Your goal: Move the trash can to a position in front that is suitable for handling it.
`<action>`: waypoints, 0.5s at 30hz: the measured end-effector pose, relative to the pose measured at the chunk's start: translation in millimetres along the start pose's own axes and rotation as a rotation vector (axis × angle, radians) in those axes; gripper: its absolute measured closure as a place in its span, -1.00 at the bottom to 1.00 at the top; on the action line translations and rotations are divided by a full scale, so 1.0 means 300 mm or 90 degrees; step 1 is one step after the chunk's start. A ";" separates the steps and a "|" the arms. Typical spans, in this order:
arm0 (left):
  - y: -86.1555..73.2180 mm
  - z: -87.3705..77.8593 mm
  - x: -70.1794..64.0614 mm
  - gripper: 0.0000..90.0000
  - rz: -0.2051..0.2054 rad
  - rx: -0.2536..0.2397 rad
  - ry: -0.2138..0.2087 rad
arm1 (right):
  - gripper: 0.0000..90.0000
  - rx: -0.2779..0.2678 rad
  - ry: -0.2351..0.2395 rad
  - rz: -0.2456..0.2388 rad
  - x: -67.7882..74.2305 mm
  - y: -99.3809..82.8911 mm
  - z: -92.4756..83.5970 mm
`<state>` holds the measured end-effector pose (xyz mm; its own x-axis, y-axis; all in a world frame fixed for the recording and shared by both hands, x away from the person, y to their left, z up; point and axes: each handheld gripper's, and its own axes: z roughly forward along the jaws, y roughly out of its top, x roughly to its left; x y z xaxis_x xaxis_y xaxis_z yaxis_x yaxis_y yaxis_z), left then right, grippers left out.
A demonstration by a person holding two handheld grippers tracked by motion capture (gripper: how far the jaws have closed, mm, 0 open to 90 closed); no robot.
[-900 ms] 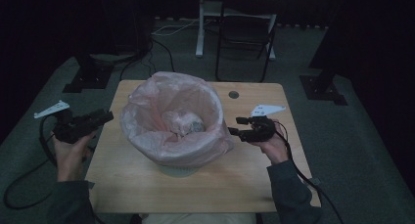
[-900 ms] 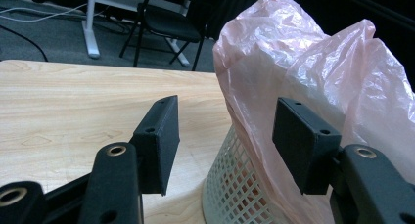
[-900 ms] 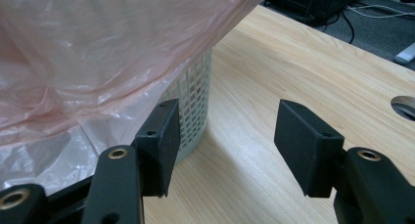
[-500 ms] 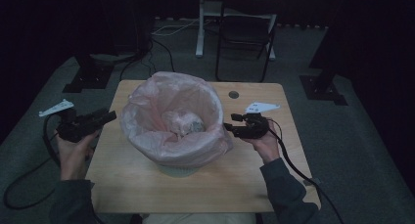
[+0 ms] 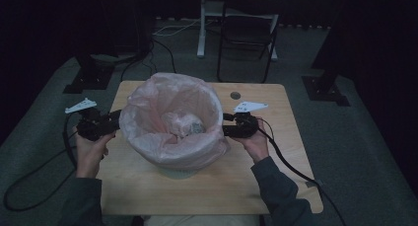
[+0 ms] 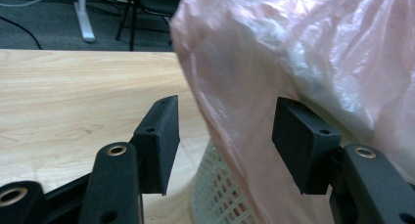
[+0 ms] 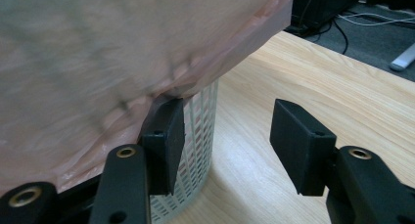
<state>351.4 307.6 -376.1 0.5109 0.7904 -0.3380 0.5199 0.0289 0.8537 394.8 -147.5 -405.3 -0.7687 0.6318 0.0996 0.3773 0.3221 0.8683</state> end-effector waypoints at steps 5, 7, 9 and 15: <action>0.000 -0.025 0.007 0.09 0.006 0.004 -0.014 | 0.07 0.003 0.015 -0.009 0.019 0.002 0.005; -0.001 -0.040 0.010 0.12 0.017 0.011 -0.025 | 0.08 0.005 0.024 -0.012 0.028 0.002 0.004; -0.002 -0.054 0.011 0.14 0.029 0.020 -0.033 | 0.08 0.009 0.030 -0.021 0.039 0.001 0.001; -0.012 -0.085 0.012 0.15 0.065 0.040 -0.072 | 0.08 0.018 0.042 -0.045 0.064 -0.003 -0.018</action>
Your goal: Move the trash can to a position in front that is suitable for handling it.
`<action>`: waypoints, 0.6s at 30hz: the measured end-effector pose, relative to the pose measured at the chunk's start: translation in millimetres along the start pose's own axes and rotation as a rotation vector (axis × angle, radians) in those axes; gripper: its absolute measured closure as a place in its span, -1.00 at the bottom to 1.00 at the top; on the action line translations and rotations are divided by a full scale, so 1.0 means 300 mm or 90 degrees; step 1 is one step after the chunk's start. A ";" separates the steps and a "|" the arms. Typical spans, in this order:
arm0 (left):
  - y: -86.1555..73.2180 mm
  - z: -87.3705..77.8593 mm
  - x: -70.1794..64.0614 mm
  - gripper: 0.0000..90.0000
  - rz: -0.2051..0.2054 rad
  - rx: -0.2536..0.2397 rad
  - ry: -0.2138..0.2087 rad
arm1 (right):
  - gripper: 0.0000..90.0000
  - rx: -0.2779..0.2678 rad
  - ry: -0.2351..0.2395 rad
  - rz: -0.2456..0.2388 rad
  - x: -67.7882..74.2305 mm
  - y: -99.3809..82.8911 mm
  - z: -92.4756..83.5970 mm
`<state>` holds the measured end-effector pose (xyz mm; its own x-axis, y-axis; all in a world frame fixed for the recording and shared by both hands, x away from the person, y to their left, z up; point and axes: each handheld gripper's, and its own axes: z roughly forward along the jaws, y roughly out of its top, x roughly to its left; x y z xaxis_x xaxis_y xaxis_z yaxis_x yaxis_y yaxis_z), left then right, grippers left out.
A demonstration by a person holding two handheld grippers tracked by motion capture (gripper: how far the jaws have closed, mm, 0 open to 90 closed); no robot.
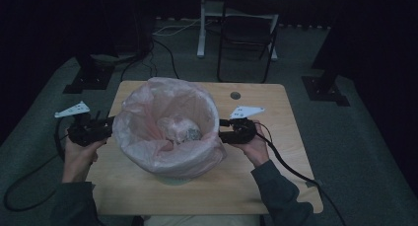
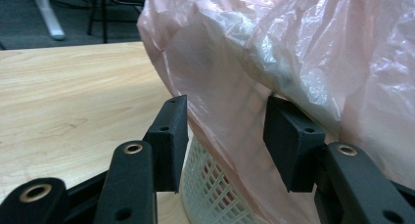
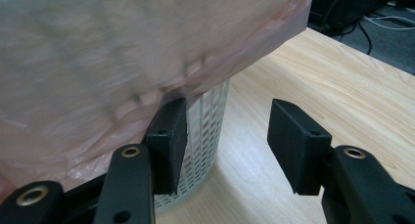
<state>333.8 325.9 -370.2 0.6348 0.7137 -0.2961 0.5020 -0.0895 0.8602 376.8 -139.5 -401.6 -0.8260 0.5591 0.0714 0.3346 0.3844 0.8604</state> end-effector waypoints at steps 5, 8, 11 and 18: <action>-0.011 -0.035 -0.005 0.17 0.032 0.020 -0.038 | 0.08 0.008 0.022 -0.015 0.020 -0.003 -0.012; -0.020 -0.054 -0.008 0.19 0.048 0.028 -0.065 | 0.08 0.010 0.035 -0.025 0.030 -0.005 -0.016; -0.029 -0.068 -0.014 0.21 0.061 0.033 -0.092 | 0.08 0.014 0.042 -0.031 0.043 -0.008 -0.023; -0.044 -0.088 -0.027 0.24 0.091 0.068 -0.182 | 0.08 0.029 0.048 -0.062 0.073 -0.014 -0.054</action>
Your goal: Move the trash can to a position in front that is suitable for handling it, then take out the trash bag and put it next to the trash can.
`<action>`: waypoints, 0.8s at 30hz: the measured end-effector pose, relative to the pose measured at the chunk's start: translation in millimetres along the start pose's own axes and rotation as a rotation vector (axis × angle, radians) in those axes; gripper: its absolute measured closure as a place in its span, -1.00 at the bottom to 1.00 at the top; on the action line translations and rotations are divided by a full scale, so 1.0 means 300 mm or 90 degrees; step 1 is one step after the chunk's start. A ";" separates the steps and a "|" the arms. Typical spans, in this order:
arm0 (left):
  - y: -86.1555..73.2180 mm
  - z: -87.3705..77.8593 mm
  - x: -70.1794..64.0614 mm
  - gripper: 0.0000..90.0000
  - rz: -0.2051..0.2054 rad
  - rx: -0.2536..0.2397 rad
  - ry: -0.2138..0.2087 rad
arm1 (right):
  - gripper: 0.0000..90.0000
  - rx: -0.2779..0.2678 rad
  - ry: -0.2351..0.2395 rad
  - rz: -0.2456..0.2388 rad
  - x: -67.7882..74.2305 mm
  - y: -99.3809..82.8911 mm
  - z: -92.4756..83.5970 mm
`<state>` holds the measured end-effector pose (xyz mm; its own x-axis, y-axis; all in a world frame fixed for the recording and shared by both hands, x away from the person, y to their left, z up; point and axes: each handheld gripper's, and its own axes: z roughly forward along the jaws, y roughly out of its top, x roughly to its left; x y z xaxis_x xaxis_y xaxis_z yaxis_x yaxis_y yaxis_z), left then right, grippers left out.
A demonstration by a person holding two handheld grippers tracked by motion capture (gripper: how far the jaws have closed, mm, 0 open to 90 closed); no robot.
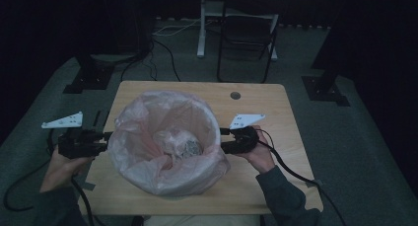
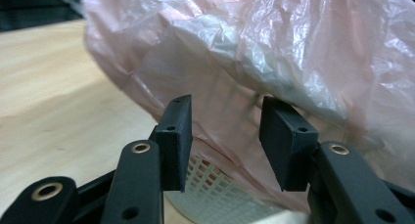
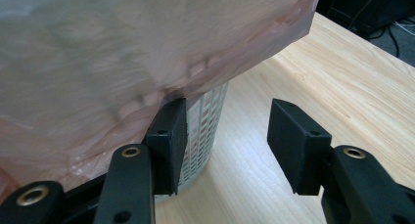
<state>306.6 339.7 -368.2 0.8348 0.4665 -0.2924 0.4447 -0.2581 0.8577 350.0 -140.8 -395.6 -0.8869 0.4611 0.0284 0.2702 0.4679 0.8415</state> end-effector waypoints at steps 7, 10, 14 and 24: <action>-0.012 -0.026 0.020 0.13 -0.028 0.020 0.091 | -0.02 0.006 0.011 -0.029 0.027 -0.005 -0.019; -0.016 -0.055 0.039 0.10 -0.057 -0.025 0.130 | -0.06 0.006 -0.004 -0.032 0.025 -0.007 -0.035; 0.005 -0.101 0.025 0.04 -0.060 -0.098 0.153 | -0.08 -0.005 -0.023 -0.017 0.009 -0.019 -0.073; 0.102 -0.114 -0.079 -0.09 -0.024 -0.171 0.139 | -0.09 0.018 -0.024 -0.019 0.000 -0.079 -0.142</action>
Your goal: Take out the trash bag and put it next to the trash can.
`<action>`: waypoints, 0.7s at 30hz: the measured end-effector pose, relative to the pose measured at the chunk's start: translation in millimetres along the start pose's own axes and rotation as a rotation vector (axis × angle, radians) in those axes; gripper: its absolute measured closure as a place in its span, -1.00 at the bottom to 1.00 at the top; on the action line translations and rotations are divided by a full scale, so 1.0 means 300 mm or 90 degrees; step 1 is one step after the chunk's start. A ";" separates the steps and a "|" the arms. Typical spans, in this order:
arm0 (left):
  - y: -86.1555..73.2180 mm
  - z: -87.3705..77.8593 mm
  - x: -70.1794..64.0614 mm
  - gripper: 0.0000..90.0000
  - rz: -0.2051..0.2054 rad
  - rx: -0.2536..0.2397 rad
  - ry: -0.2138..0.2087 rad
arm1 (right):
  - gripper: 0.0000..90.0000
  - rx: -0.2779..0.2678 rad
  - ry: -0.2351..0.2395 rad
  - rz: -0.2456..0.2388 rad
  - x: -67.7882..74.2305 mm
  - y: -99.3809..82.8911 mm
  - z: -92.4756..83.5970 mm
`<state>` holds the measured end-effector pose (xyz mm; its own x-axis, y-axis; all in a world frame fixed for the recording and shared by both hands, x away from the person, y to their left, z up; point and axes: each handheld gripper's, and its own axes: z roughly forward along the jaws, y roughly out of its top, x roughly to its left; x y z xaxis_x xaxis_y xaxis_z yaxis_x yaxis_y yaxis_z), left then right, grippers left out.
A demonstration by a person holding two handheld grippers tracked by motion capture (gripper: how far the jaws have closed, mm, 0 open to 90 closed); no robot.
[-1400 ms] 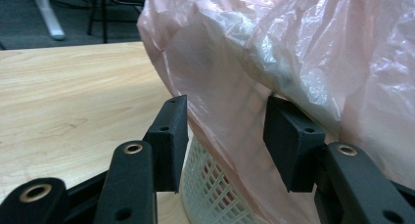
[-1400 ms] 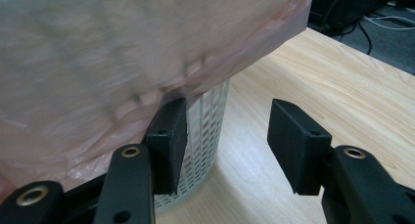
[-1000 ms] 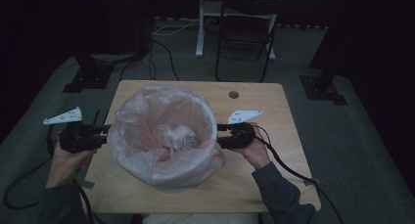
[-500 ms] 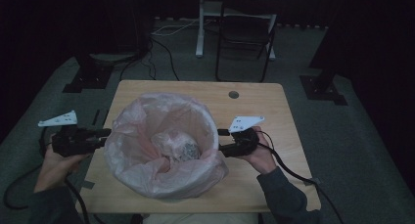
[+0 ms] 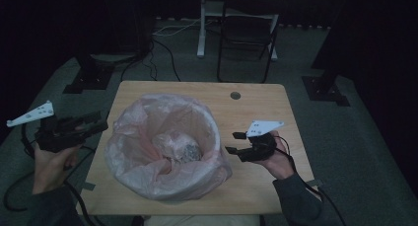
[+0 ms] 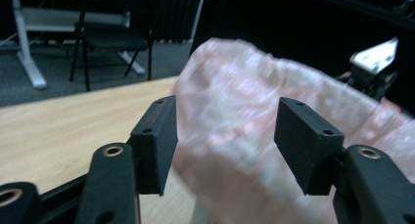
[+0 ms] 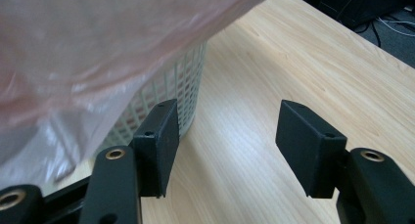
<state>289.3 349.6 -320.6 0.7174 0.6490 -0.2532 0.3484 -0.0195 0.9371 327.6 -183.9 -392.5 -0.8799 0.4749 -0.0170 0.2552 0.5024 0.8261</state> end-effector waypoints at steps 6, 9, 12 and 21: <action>0.035 0.038 -0.060 -0.17 0.020 -0.004 -0.011 | -0.14 0.006 0.001 0.002 -0.001 -0.039 -0.016; 0.040 0.062 -0.073 -0.17 0.022 0.005 -0.004 | -0.24 0.006 0.017 -0.006 0.012 -0.050 -0.015; 0.039 0.079 -0.078 -0.18 0.026 0.013 -0.002 | -0.31 0.015 0.035 -0.022 0.033 -0.060 -0.009; 0.040 0.098 -0.090 -0.19 0.032 0.023 -0.002 | -0.38 0.011 0.054 -0.092 0.096 -0.078 0.001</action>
<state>291.8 309.4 -309.5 0.7367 0.6439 -0.2065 0.3332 -0.0800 0.9395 296.3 -181.7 -412.7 -0.9382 0.3352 -0.0865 0.1304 0.5736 0.8087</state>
